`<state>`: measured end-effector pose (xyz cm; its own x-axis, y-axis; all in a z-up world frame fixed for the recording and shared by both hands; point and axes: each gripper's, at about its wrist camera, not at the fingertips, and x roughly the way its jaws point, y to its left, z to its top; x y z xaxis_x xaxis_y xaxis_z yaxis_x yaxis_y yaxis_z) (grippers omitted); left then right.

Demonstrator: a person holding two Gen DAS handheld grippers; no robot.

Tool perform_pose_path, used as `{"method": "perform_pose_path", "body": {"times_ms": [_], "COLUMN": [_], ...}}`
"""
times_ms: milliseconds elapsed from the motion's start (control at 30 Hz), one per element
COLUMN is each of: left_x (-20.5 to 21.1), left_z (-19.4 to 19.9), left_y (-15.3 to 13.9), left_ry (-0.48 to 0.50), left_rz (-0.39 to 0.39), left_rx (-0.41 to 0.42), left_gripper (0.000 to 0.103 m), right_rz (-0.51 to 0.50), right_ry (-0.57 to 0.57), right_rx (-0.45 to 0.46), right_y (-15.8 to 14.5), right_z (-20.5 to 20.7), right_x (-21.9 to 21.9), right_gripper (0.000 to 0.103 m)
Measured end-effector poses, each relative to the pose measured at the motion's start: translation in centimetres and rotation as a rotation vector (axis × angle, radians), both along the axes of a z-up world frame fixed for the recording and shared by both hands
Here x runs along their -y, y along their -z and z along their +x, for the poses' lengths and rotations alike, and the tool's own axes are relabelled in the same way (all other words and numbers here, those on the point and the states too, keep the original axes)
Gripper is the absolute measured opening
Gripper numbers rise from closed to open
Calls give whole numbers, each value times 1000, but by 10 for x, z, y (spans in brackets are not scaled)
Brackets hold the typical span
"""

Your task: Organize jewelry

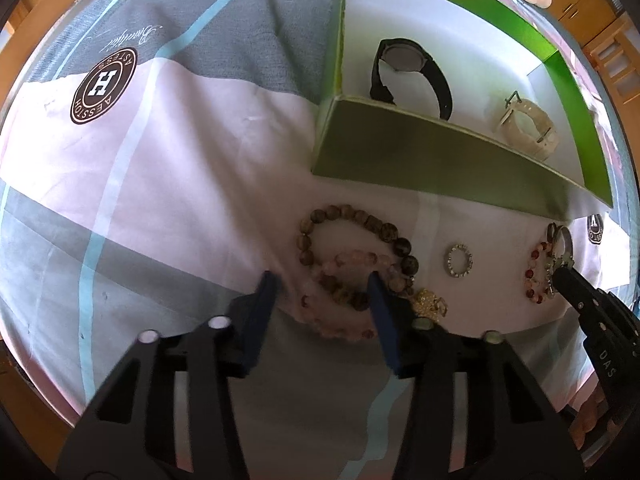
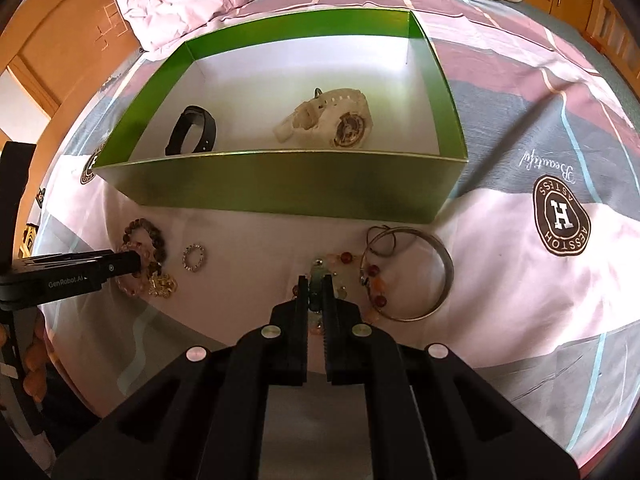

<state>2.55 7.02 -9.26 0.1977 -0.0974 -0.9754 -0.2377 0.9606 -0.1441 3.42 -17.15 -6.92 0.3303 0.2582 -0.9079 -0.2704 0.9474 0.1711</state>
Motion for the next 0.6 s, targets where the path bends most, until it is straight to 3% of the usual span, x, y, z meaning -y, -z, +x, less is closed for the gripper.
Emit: {"method": "perform_pose_path", "body": {"times_ms": [33, 133, 433, 600], "left_x": [-1, -4, 14, 23], "left_z": [0, -4, -10, -9], "left_y": [-1, -6, -56, -53], "left_ry": [-5, -10, 63, 56], "left_rz": [-4, -57, -107, -44], "left_rx": [7, 35, 172, 183], "left_gripper": [17, 9, 8, 8], "right_rz": [0, -3, 0, -24], "right_ry": [1, 7, 3, -7], "right_rx": [1, -1, 10, 51], "right_y": [-2, 1, -1, -6], "right_z": [-2, -1, -1, -6], "right_x": [4, 3, -1, -6], "right_gripper": [6, 6, 6, 6]}}
